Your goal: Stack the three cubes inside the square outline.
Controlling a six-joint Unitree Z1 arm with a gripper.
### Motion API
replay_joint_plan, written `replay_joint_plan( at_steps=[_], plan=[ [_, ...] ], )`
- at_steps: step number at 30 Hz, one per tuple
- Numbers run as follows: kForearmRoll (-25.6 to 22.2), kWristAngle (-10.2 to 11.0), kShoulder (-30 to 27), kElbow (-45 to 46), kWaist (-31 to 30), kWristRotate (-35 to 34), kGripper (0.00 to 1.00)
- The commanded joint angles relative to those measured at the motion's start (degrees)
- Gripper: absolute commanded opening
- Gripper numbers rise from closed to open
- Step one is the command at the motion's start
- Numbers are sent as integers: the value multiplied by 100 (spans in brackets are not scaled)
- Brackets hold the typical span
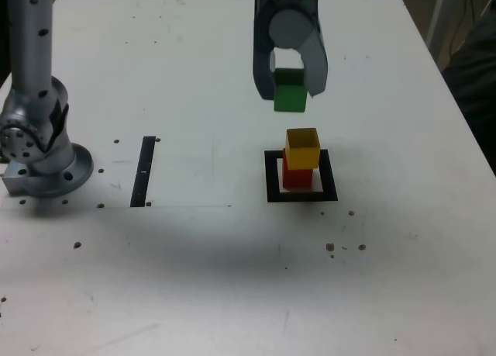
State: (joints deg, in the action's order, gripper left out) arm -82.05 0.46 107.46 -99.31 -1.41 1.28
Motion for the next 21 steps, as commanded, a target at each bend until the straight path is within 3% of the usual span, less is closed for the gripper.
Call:
replay_joint_plan(
  at_steps=[1, 21],
  plan=[
    [127, -21, -14, 71, -26, -48, 28],
    [442, -216, 235, 242, -185, -155, 28]
  ],
)
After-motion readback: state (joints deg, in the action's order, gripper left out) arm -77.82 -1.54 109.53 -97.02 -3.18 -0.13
